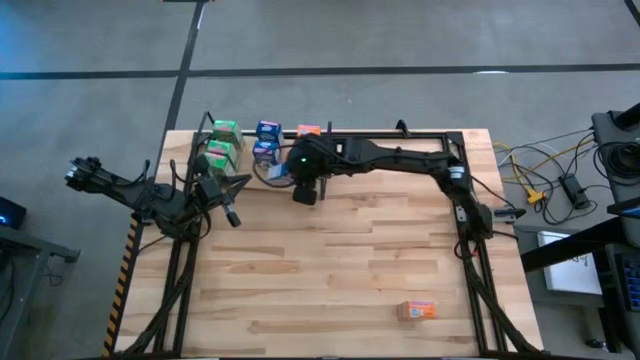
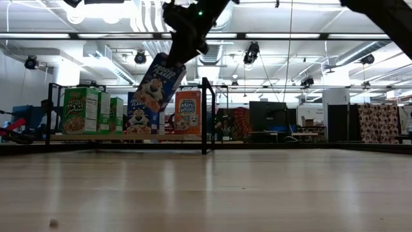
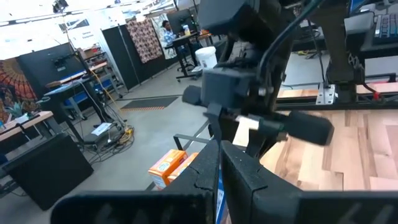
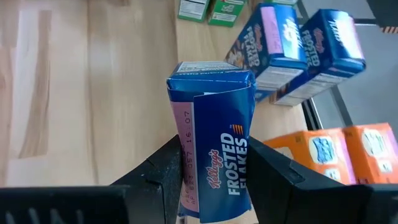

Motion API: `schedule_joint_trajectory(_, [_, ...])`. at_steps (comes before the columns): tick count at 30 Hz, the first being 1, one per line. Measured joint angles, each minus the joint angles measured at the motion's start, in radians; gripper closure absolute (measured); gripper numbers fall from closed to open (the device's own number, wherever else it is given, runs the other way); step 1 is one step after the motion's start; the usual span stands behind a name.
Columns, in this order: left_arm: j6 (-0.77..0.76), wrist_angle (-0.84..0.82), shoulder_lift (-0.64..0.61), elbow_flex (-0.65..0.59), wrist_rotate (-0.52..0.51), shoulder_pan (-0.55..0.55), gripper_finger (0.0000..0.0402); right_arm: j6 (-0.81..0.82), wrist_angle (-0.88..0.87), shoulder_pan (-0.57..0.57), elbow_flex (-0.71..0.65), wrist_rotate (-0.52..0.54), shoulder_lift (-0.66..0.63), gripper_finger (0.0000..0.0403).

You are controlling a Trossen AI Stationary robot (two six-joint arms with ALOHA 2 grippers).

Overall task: Stack cereal on shelf
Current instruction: Put the blue cereal box on the shelf aligned with the blue cereal boxes

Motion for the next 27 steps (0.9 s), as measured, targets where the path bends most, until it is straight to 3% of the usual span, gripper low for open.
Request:
schedule_joint_trajectory(14, [-0.001,0.001,0.001,0.0,0.0,0.0,0.0401,-0.058,-0.017,-0.015,0.083,0.001,0.126,0.0264])
schedule_joint_trajectory(27, [0.005,0.008,0.002,0.0,0.0,0.0,0.0401,-0.078,0.003,-0.018,0.079,0.001,0.128,0.0264])
